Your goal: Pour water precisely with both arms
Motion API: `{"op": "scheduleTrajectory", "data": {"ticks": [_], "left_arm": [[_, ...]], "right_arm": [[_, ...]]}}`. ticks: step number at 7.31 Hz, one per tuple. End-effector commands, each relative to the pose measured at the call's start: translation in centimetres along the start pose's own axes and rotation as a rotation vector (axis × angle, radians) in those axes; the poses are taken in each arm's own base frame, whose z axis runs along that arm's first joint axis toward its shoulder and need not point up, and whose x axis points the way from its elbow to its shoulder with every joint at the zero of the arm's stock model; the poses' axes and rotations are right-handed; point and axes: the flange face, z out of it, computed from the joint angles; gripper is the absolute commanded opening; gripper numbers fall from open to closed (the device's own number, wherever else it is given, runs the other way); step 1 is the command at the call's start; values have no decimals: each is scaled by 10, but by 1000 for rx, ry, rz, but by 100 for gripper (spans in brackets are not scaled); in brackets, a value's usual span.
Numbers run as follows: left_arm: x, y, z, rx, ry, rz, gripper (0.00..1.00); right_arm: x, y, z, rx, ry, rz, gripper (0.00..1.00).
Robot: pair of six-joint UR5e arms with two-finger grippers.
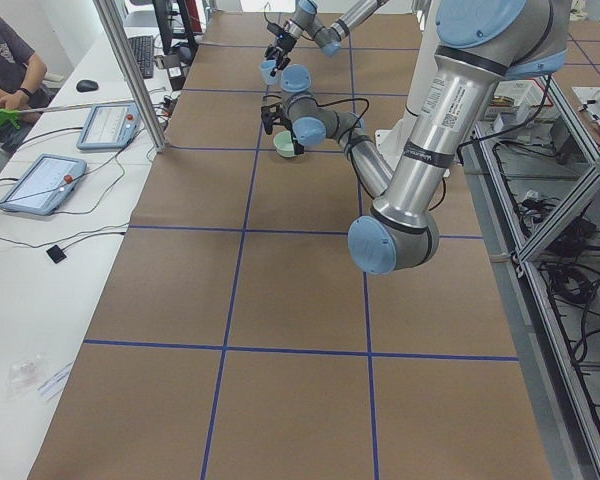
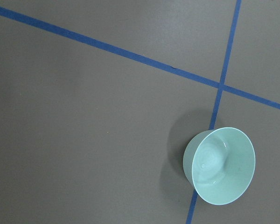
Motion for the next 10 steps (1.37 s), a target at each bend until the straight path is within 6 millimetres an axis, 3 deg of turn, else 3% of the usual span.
{"op": "scheduleTrajectory", "data": {"ticks": [1,3,6,7,8,10], "left_arm": [[-14,-14,-5,18,-18,20,100],[-63,-36,-4,36,-84,103,100],[-136,-57,-3,28,-180,221,100],[-153,-61,0,26,-199,220,100],[-157,-62,1,24,-203,215,100],[-159,-63,3,22,-206,212,100]], "right_arm": [[-95,-34,-5,-47,18,-23,51],[-192,-67,17,-122,51,-48,51],[-295,-98,31,-291,85,-99,52],[-321,-110,33,-343,100,-112,52],[-336,-115,35,-384,118,-125,52],[-345,-114,41,-437,136,-158,52]]}}
